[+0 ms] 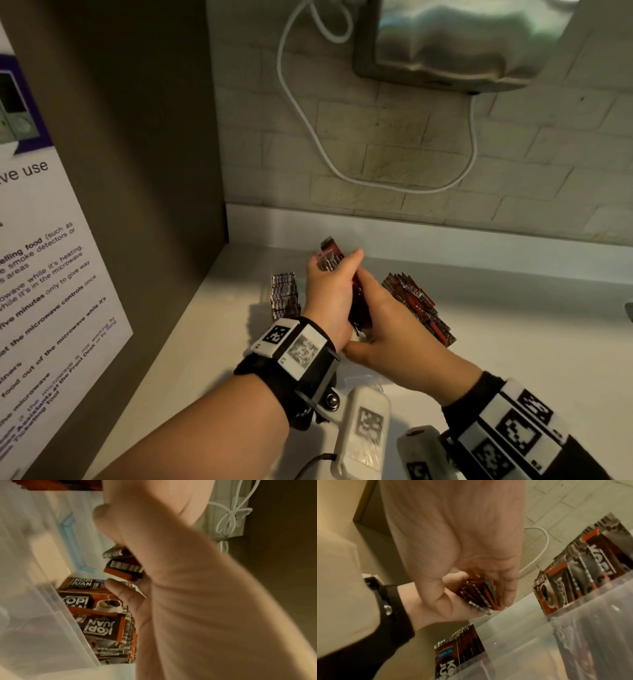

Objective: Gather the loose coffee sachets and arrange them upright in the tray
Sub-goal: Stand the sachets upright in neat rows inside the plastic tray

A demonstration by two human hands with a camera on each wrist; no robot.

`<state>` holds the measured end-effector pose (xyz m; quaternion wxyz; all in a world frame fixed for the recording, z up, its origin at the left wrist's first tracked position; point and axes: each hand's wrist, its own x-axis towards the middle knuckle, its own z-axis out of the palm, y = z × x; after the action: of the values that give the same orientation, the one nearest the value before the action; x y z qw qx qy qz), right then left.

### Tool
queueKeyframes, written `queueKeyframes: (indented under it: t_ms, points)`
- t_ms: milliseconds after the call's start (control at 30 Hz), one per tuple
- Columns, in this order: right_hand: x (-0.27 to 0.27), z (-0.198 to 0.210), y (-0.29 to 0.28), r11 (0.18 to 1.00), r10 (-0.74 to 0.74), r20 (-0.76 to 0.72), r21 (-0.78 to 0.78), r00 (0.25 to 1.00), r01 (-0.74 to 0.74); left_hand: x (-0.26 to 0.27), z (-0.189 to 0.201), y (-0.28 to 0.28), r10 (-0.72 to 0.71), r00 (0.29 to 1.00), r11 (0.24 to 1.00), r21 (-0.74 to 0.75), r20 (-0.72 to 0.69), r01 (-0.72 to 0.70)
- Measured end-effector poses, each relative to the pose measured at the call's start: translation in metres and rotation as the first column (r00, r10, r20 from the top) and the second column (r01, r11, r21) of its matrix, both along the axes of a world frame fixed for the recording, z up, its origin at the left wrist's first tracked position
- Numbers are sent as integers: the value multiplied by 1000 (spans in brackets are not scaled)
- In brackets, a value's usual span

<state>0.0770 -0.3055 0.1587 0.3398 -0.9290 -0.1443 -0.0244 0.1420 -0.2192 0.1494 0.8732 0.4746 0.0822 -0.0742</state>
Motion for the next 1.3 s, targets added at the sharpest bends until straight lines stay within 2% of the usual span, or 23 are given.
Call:
queueKeyframes:
  t_ms: [67, 133, 233, 333, 433, 500, 600, 633, 667, 733, 767, 867, 1000, 1100, 1200, 1300]
  points:
    - [2, -1, 0, 994, -77, 107, 80, 991, 69, 2, 0, 2, 51, 995, 999, 3, 88, -52]
    - [2, -2, 2, 989, -141, 206, 64, 968, 130, 0, 4, 3, 63, 990, 998, -8, 129, -62]
    - [4, -4, 6, 986, -160, 288, 8, 944, 165, -2, 11, 6, 64, 988, 995, -87, 138, -53]
    - [9, -9, 8, 966, -254, 367, 51, 895, 253, -7, 7, 8, -15, 989, 999, -42, 148, 22]
    - [15, -13, 10, 954, -297, 412, 87, 862, 287, -19, 7, 8, -153, 985, 988, -4, 82, 153]
    - [15, -14, 14, 966, -256, 400, 65, 880, 252, -22, 8, 11, -224, 973, 974, -13, 50, 225]
    - [13, -12, 11, 989, -146, 337, 38, 930, 142, -20, 11, 22, -245, 968, 966, -76, 47, 248]
    - [14, -11, 8, 991, -131, 311, 72, 941, 114, -19, 13, 26, -254, 967, 963, -87, 39, 256]
    - [14, -8, 6, 981, -139, 284, 170, 948, 93, -18, 14, 31, -272, 962, 958, -85, 30, 274]
    - [17, 1, 3, 903, -195, 217, 421, 957, 88, -16, 14, 39, -304, 952, 950, -69, 26, 305]
    - [20, 4, 1, 868, -231, 198, 484, 952, 110, -16, 13, 42, -306, 951, 949, -65, 35, 308]
    - [26, 10, 2, 854, -284, 142, 487, 948, 183, -19, 13, 50, -336, 940, 940, -34, 56, 338]
    - [28, 13, 5, 835, -244, 50, 520, 968, 183, -22, 10, 56, -337, 940, 942, 38, 52, 335]
    - [29, 15, 7, 807, -270, 45, 556, 962, 200, -22, 8, 59, -334, 941, 941, 78, 50, 330]
    - [27, 17, 3, 719, -342, 95, 667, 935, 195, -21, 8, 64, -344, 939, 938, 41, 13, 343]
    - [24, 19, -1, 706, -305, 228, 706, 925, 59, -20, 10, 68, -372, 928, 928, -9, -21, 372]
